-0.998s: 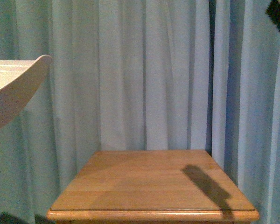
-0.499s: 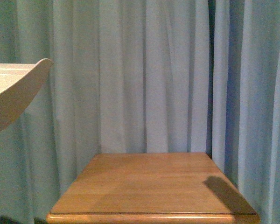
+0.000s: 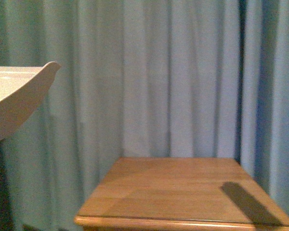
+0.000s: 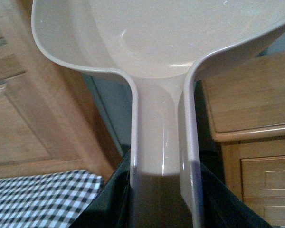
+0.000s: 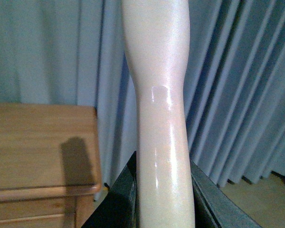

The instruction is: Clean up trash

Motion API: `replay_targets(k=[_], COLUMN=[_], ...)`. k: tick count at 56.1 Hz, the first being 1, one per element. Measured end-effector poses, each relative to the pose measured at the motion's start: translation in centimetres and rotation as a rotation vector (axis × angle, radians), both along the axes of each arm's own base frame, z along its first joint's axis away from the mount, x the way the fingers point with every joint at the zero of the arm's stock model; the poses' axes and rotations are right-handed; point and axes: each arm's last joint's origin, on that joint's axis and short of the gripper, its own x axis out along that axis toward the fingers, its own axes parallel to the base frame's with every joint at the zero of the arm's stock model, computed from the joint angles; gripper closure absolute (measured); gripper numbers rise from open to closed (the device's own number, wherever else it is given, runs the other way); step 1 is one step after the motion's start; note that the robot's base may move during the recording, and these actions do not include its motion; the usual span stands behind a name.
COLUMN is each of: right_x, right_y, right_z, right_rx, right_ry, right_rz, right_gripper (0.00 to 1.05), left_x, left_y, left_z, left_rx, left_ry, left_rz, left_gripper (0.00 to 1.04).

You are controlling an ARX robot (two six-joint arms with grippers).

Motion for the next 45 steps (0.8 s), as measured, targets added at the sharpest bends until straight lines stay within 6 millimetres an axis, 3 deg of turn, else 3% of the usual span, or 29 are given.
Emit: replay_targets(k=[45], right_x=[0.04], right_y=[0.07], right_z=[-0.24], right_rx=[-0.008], right_ry=[0.01], right_rz=[0.009], right_gripper=[0.84], left_x=[-0.05], left_y=[0.06], left_z=[-0.13], left_rx=[-0.007], left_ry=[0.003], left_rz=[0.012], left_gripper=[0.78])
